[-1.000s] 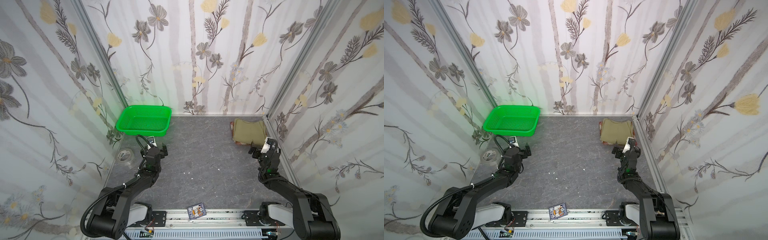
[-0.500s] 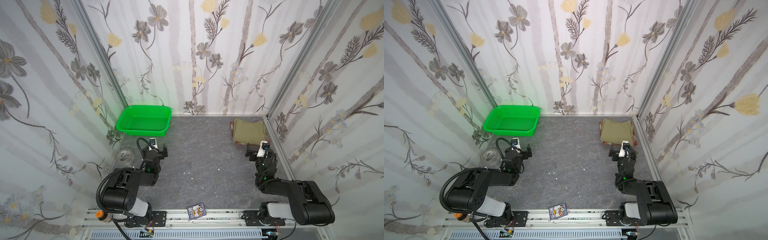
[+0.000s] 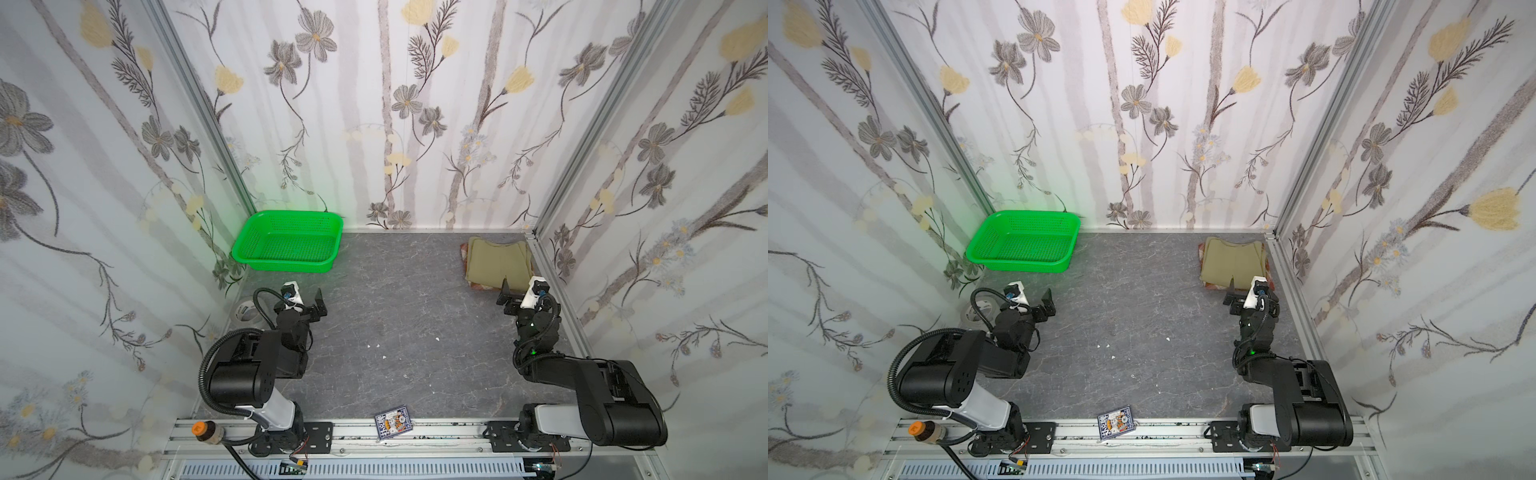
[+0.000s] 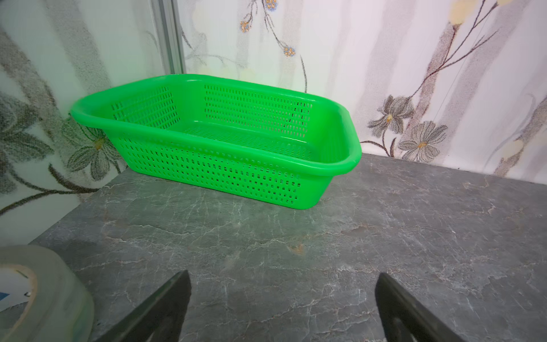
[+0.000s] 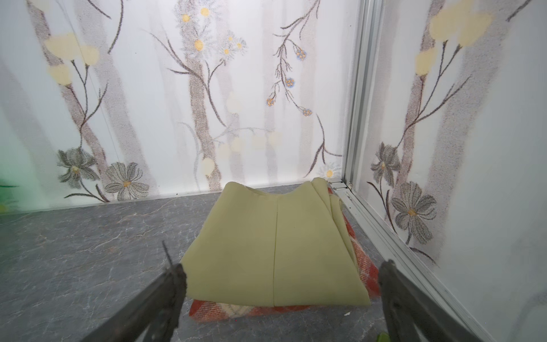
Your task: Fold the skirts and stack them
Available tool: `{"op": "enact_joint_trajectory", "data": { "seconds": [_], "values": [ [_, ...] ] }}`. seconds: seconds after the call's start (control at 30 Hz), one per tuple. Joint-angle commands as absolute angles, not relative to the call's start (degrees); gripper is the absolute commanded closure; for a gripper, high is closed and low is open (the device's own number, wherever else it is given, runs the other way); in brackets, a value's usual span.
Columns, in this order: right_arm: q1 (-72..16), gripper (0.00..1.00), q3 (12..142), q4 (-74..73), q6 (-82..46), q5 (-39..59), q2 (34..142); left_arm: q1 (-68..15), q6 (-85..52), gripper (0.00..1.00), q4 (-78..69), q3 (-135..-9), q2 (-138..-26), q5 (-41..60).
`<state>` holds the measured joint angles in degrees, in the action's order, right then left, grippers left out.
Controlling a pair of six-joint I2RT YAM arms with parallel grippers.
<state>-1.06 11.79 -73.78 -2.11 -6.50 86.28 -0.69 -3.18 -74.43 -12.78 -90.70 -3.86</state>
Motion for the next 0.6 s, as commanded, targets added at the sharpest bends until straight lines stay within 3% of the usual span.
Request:
{"op": "enact_joint_trajectory", "data": {
  "seconds": [0.0, 0.13, 0.57],
  "values": [
    [-1.35, 0.0, 11.79, -74.29, -1.88, -5.67, 86.31, -0.66, -4.04, 0.0, -77.72, -13.11, -90.79, -3.63],
    [-1.47, 0.0, 11.69, -74.35, -1.84, -5.87, 86.31, -2.57, -4.07, 0.0, -77.78, -13.1, -90.79, -11.25],
    [-1.76, 0.0, 11.7, -74.58, -1.63, -6.15, 86.4, -2.64, -4.06, 0.0, -77.71, -13.18, -90.79, -11.34]
  ]
}}
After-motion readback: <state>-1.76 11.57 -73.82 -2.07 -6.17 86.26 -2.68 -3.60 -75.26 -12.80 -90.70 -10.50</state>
